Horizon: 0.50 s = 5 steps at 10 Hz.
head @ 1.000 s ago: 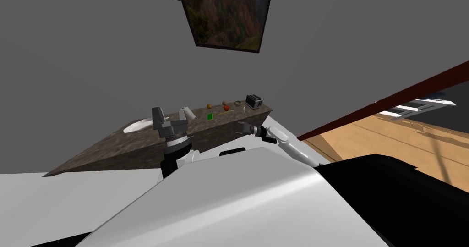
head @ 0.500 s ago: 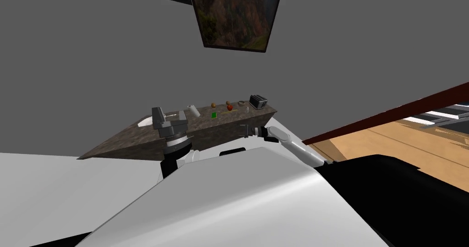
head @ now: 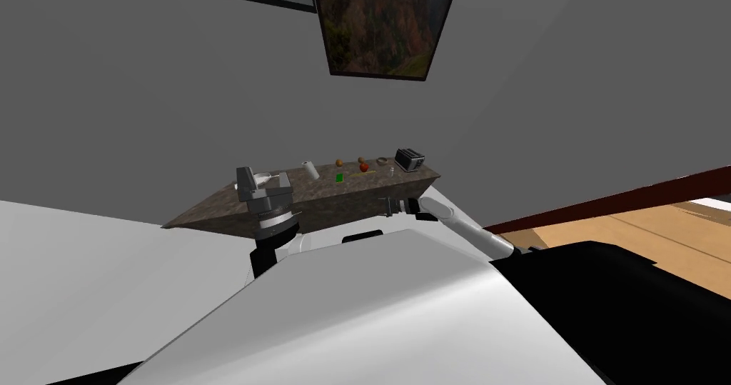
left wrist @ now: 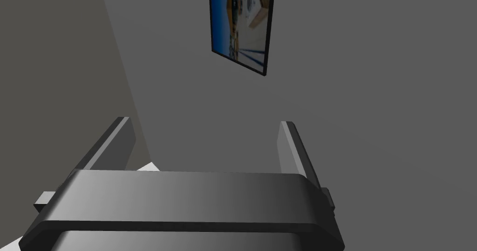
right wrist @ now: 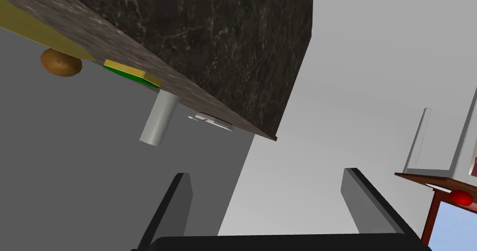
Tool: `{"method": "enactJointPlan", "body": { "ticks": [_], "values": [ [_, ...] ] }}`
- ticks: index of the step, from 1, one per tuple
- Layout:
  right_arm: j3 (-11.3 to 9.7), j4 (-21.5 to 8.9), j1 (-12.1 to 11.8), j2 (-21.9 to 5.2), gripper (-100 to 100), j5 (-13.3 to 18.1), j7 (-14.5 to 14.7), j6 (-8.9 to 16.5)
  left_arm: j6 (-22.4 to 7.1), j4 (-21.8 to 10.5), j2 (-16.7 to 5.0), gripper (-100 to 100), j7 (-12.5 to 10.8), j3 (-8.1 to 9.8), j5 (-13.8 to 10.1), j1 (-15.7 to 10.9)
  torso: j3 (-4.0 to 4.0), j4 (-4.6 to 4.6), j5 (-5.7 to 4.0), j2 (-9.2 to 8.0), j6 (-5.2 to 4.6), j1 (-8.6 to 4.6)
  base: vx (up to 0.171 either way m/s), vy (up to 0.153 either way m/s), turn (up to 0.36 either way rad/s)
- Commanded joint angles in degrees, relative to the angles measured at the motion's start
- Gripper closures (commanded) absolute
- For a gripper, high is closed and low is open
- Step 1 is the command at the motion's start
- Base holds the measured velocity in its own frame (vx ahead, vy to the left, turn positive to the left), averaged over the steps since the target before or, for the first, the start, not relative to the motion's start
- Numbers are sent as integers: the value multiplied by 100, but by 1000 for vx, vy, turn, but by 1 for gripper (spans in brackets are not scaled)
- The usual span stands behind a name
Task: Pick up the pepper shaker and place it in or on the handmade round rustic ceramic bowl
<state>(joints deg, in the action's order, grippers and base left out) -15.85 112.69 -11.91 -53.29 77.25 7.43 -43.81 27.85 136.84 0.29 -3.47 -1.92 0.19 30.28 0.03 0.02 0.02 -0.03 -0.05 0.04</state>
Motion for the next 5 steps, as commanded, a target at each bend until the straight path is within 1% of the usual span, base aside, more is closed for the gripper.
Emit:
{"method": "enactJointPlan", "body": {
  "ticks": [1,2,3,4,5],
  "values": [
    [-40,-132,69,-286,-100,286,-39,-58,0,0,0,0,0,0,0,0,0,0,0,0,0,0,-2,43,244],
    [-40,-132,69,-348,-100,487,-39,-58,0,0,0,0,0,-1,0,-1,-1,0,1,2,6,4,1,29,100],
    [-40,-132,69,-348,-100,555,-39,-58,0,0,0,0,0,0,0,0,-1,0,0,2,-1,0,1,10,-31],
    [-78,-274,92,-620,-100,773,-20,-107,0,0,0,0,0,0,0,0,0,0,-1,0,-2,-6,1,25,210],
    [-78,-274,92,-620,-100,933,-20,-107,0,0,0,0,0,0,0,-1,-1,0,-1,3,5,-3,4,21,137]
  ]
}}
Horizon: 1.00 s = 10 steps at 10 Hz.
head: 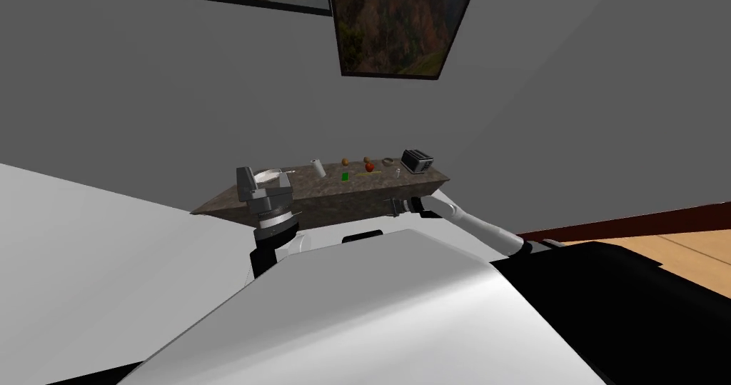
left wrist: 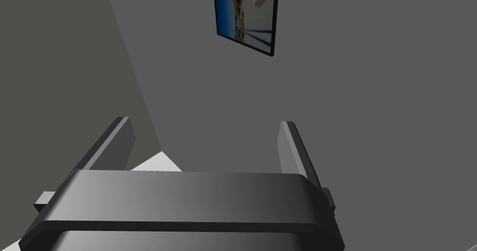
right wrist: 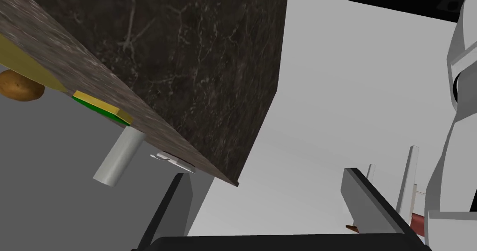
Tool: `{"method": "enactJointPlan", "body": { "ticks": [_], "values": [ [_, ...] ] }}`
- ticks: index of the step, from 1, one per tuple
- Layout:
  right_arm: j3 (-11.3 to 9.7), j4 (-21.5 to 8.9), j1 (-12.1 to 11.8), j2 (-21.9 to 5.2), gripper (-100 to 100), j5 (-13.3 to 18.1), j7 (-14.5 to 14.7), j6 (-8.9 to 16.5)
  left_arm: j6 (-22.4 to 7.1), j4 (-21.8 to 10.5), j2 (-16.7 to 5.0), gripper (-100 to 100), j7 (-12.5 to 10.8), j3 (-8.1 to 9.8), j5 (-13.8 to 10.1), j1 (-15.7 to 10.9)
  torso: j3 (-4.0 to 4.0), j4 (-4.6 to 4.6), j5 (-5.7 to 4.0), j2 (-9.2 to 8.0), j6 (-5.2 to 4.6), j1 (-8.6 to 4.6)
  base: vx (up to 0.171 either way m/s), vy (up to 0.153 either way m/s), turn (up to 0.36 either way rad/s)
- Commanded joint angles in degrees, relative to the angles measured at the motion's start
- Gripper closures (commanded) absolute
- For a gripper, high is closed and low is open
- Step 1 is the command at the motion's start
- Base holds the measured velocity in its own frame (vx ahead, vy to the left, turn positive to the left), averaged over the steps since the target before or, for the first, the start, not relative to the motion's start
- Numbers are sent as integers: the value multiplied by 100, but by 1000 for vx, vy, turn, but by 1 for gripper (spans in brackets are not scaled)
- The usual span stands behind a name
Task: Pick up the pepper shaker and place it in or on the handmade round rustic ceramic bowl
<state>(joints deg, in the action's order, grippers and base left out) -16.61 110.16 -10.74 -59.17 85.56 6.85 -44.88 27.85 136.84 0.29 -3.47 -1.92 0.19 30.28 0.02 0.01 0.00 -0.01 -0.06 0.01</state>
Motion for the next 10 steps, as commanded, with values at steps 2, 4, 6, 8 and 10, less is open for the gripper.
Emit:
{"method": "enactJointPlan", "body": {
  "ticks": [2,4,6,8,10],
  "values": [
    [-35,-165,-7,-300,-100,506,51,-47,0,0,0,0,0,0,0,-1,-2,0,1,3,5,2,10,23,191],
    [-59,-312,5,-559,-100,725,60,-93,0,0,0,0,0,0,0,-1,-2,-1,1,5,4,-1,15,18,182],
    [-78,-460,11,-810,-100,1037,65,-138,0,0,0,0,0,0,0,1,-1,0,-2,2,-2,-5,13,8,104],
    [-91,-607,11,-1039,-100,1378,67,-180,0,0,0,0,0,0,0,0,-3,-1,-1,5,-1,-5,21,7,192],
    [-91,-607,11,-1051,-100,1587,67,-180,0,0,0,0,0,0,0,1,-4,-2,-2,7,-2,-7,19,-1,44]
  ]
}}
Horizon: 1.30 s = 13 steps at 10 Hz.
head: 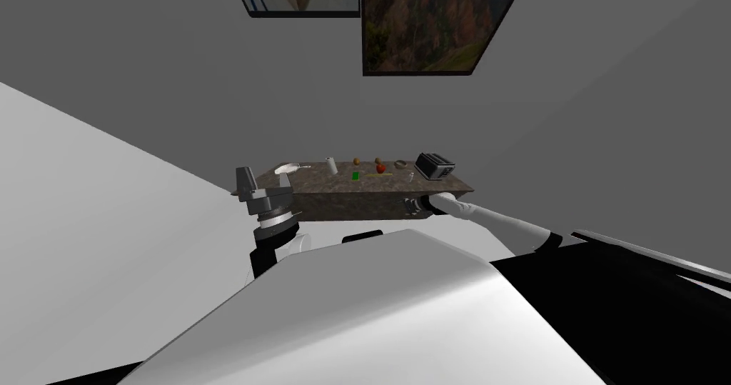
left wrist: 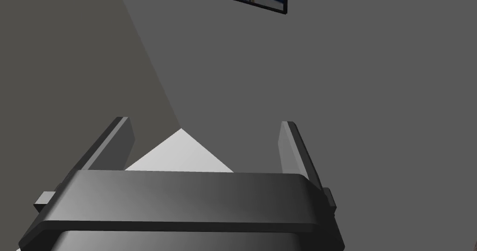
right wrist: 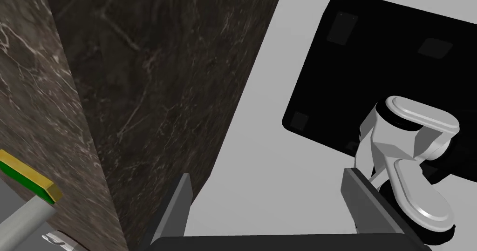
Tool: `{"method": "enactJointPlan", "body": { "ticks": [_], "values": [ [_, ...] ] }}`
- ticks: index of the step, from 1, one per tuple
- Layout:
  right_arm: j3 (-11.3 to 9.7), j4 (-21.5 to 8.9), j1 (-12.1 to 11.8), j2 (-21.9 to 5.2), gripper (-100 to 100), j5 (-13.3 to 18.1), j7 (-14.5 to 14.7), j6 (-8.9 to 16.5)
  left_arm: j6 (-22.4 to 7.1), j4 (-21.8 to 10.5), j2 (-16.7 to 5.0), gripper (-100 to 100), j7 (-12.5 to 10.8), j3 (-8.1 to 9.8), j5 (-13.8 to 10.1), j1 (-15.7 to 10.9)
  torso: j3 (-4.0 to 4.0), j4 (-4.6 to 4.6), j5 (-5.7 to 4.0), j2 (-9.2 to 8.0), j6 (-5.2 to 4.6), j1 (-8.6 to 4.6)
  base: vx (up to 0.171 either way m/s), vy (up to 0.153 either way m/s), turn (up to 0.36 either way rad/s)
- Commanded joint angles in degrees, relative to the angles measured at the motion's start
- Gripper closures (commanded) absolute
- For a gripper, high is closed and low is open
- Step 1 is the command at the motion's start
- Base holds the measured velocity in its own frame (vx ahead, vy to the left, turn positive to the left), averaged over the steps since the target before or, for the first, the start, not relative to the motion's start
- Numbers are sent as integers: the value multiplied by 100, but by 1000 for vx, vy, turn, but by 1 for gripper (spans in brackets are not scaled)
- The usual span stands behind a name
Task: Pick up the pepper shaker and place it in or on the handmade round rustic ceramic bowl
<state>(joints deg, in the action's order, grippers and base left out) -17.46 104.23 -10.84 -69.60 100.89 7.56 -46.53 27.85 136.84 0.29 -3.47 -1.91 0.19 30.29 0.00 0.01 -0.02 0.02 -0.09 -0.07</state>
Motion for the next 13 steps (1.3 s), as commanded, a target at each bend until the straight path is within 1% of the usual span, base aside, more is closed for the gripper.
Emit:
{"method": "enactJointPlan", "body": {
  "ticks": [1,2,3,4,5,6,7,8,9,11,12,13],
  "values": [
    [-15,-161,17,-237,-100,286,-5,-56,0,0,0,0,0,0,0,0,0,0,0,0,0,0,20,8,259],
    [-15,-161,17,-237,-100,385,-5,-56,0,0,0,0,0,-1,0,-1,-2,0,2,4,8,2,28,-6,135],
    [-21,-305,7,-454,-100,585,-10,-95,0,0,0,0,0,0,0,0,-3,-1,0,6,1,-1,35,-8,193],
    [-21,-305,7,-454,-100,697,-10,-95,0,0,0,0,0,0,0,0,-4,-1,1,8,5,-2,33,-11,130],
    [-24,-446,-7,-656,-100,886,-17,-131,0,0,0,0,0,0,0,0,-5,-2,-1,8,1,-3,43,-8,229],
    [-24,-446,-7,-656,-100,972,-17,-131,0,0,0,0,0,0,0,0,-6,-2,1,11,4,-3,35,-18,121],
    [-24,-446,-7,-656,-100,992,-17,-131,0,0,0,0,0,0,0,0,-5,-2,-1,9,1,-4,13,-10,-21],
    [-25,-582,-25,-843,-100,1224,-26,-166,0,0,0,0,0,0,0,0,-1,-1,-1,2,-1,-2,29,-5,207],
    [-25,-582,-25,-843,-100,1267,-26,-166,0,0,0,0,0,0,0,-1,-3,-1,1,7,5,-1,33,-18,143],
    [-25,-834,-70,-1170,-100,1682,-48,-227,0,0,0,0,0,0,0,0,-7,-2,0,12,3,-4,61,-24,253],
    [-25,-834,-70,-1170,-100,1753,-48,-227,0,0,0,0,0,0,0,0,-13,-5,-1,23,6,-9,55,-40,114],
    [-23,-947,-95,-1310,-100,1953,-60,-254,0,0,0,0,0,1,0,1,-11,-4,-3,19,-1,-11,43,-38,150]
  ]
}}
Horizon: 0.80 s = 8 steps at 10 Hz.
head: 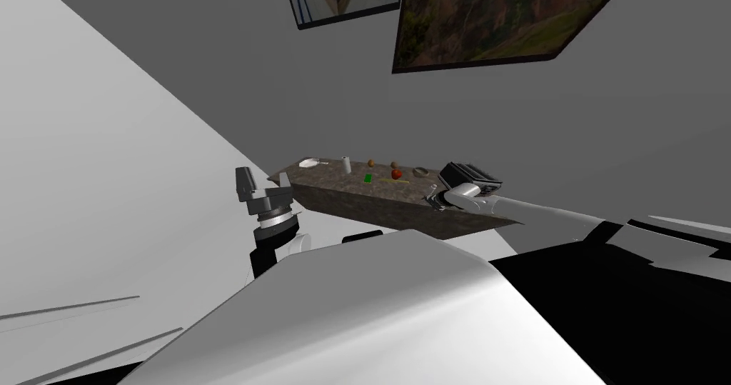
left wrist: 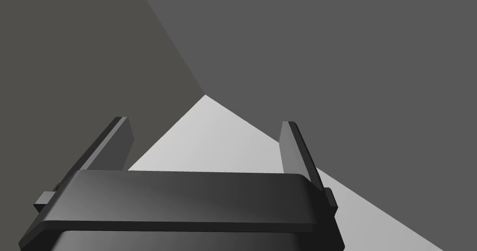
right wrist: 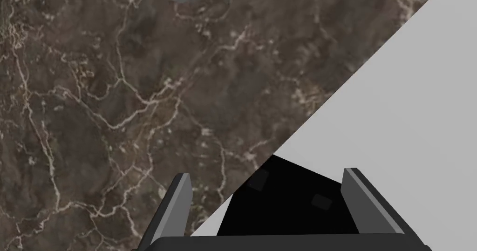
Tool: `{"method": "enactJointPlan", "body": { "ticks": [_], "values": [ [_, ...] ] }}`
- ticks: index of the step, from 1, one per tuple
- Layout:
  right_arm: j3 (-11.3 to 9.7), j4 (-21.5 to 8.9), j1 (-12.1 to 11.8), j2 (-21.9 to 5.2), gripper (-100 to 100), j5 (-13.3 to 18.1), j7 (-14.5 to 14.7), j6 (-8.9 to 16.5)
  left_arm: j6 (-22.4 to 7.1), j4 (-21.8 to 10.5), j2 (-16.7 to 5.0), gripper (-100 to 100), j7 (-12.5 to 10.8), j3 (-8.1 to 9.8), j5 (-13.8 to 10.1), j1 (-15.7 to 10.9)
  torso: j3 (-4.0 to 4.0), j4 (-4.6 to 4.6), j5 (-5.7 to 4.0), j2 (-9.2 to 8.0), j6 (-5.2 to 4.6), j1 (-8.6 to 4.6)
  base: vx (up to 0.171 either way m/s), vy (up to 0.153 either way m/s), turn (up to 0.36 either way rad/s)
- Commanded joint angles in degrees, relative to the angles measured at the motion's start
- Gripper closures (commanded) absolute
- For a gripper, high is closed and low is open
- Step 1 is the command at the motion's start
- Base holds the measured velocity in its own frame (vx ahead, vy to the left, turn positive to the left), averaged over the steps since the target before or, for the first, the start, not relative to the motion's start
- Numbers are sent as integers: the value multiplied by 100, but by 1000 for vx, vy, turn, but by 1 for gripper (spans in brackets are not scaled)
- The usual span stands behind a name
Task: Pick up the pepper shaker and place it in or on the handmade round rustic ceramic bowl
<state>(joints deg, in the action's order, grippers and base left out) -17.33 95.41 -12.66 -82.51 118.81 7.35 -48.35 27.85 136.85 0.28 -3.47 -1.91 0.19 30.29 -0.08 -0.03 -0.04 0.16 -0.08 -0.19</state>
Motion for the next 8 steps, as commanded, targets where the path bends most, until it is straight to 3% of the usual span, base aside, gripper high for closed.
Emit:
{"method": "enactJointPlan", "body": {
  "ticks": [1,5,7,8],
  "values": [
    [-36,-65,87,-19,-100,172,-39,-72,0,0,0,0,0,0,0,0,0,0,0,0,0,0,31,-27,95],
    [-22,-408,-7,-415,-100,773,-86,-151,0,0,0,0,0,0,0,1,-6,-2,-2,11,0,-8,60,-56,192],
    [-11,-502,-30,-514,-100,919,-100,-169,0,0,0,0,0,1,0,1,-5,-2,-4,9,-2,-12,65,-71,125],
    [28,-455,-124,-555,-100,816,-89,-92,0,0,0,0,0,1,0,1,-6,-2,-4,9,-2,-8,30,-29,22]
  ]
}}
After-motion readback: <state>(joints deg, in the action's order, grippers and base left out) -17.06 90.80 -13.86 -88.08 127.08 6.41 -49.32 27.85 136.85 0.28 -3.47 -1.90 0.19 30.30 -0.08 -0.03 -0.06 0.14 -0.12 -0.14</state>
